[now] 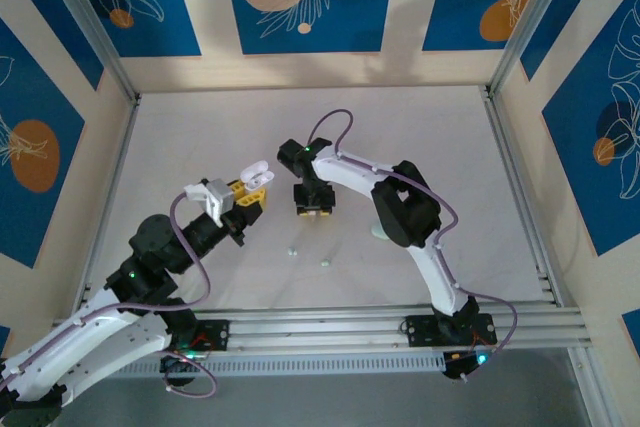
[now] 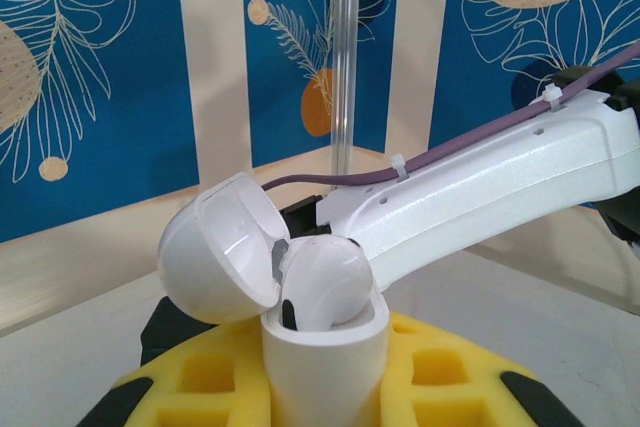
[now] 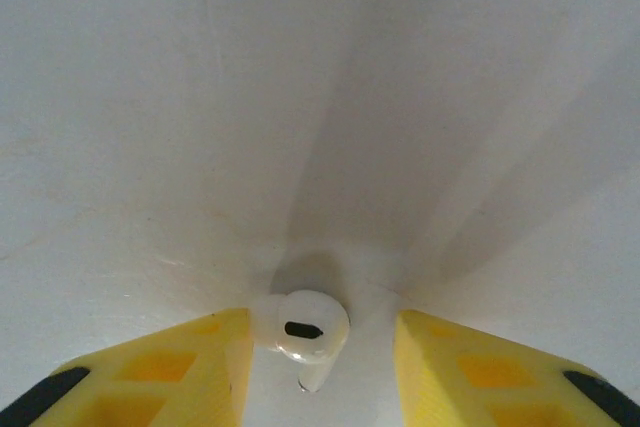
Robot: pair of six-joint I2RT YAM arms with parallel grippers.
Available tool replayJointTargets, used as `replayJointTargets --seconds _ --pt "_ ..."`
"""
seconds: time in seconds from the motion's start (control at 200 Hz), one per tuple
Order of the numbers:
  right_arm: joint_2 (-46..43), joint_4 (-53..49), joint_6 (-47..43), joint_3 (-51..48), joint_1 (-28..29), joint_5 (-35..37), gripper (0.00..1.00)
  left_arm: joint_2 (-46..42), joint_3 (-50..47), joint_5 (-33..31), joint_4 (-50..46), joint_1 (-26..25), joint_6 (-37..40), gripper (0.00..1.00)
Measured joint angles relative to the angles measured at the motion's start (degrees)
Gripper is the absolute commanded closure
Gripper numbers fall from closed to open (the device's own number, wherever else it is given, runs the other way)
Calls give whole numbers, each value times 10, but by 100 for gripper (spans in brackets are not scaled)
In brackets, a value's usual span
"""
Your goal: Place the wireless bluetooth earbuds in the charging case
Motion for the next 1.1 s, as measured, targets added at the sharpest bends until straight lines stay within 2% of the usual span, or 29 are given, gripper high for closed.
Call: replayJointTargets --seconds 0.38,0.75,0.945,1.095 --pt "13 -2 -4 13 -3 0 60 0 0 0 0 0 0 81" --pt "13 -5 -4 14 -5 0 66 5 0 0 10 0 0 81" --pt "18 -6 -9 22 -6 0 63 6 0 0 11 0 0 81" --pt "18 -4 -9 23 -7 0 65 9 0 0 11 0 0 81"
